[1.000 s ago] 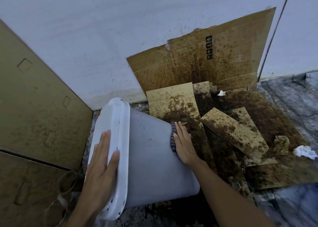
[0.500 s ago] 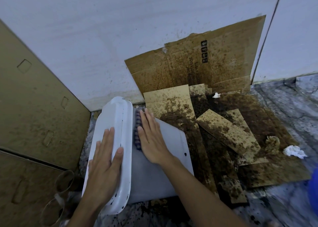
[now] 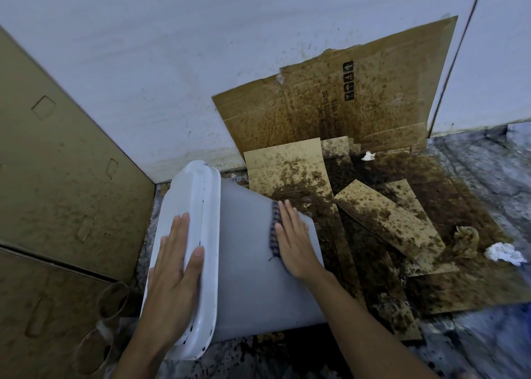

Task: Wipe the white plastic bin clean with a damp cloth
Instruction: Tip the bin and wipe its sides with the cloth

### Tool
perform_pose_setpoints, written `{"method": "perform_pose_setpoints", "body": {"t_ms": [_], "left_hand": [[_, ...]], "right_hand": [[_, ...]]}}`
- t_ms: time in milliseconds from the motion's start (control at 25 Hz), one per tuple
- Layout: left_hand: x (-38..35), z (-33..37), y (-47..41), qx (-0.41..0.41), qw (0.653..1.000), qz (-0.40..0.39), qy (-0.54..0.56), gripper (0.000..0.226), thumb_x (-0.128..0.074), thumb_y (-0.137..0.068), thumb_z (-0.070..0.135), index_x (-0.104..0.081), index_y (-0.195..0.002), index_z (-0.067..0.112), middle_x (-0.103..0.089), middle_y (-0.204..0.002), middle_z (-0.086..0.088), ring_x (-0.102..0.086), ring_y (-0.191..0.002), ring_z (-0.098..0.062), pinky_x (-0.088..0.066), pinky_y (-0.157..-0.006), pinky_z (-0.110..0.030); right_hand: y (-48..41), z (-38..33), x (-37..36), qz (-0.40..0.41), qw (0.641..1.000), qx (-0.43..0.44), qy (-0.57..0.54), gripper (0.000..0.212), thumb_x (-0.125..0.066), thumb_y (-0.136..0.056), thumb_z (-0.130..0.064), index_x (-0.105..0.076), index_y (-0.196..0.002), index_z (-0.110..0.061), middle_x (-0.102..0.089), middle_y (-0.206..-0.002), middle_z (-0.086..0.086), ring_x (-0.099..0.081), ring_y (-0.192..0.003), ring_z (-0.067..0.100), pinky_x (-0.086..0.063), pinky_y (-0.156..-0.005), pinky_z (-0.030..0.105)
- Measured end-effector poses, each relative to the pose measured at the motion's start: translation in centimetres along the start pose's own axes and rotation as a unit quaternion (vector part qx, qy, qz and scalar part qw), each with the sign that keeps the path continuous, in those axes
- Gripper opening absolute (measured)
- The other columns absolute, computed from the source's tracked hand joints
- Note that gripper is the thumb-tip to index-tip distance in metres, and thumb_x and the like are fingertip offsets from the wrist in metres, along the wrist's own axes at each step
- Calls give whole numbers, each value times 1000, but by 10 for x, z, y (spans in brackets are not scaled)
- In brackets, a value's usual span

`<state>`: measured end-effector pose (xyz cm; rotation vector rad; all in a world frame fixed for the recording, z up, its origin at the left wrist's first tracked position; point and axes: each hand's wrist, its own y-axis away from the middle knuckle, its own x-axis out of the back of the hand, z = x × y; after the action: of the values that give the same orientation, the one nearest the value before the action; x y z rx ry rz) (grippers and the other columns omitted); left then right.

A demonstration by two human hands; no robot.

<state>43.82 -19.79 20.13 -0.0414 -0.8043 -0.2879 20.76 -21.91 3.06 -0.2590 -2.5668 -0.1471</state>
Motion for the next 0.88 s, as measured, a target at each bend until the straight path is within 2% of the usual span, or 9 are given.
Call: {"method": "perform_pose_setpoints", "body": {"t_ms": [200,400,560,880], "left_hand": [[-1,-1,0,-3,1000,-3,7,61,-25,-86,79,0,-142,75,4,-156,48,8,-149,12,-3,-127,-51],[-2,-1,-1,-2,1000,-2,3,61,-25,-87,79,1,-142,76,5,-155,48,9,-149,12,-3,-127,-52],[-2,0,-1,-5,1000,1,0,60,-24,-87,79,1,-141,77,6,-154,50,9,-150,10,-3,-127,-53],[-4,6,0,1,1000,4,-4,59,-22,-82,83,3,-135,82,7,-152,52,11,-149,11,-2,-126,-54]], "right_hand": [[1,48,12,-10,996,-93,-6,55,-15,-109,-43,1,-160,-34,7,-168,-14,7,-155,9,12,-123,53],[-2,47,13,-14,993,-112,-19,54,-14,-109,-42,1,-161,-32,6,-169,-13,7,-155,10,13,-123,49],[-13,11,13,-16,998,-59,-11,54,-13,-110,-39,2,-161,-30,8,-169,-11,12,-155,11,11,-124,41],[-22,-94,11,-7,996,91,-15,54,-8,-109,-42,4,-161,-32,9,-168,-16,16,-153,5,17,-121,38]]}}
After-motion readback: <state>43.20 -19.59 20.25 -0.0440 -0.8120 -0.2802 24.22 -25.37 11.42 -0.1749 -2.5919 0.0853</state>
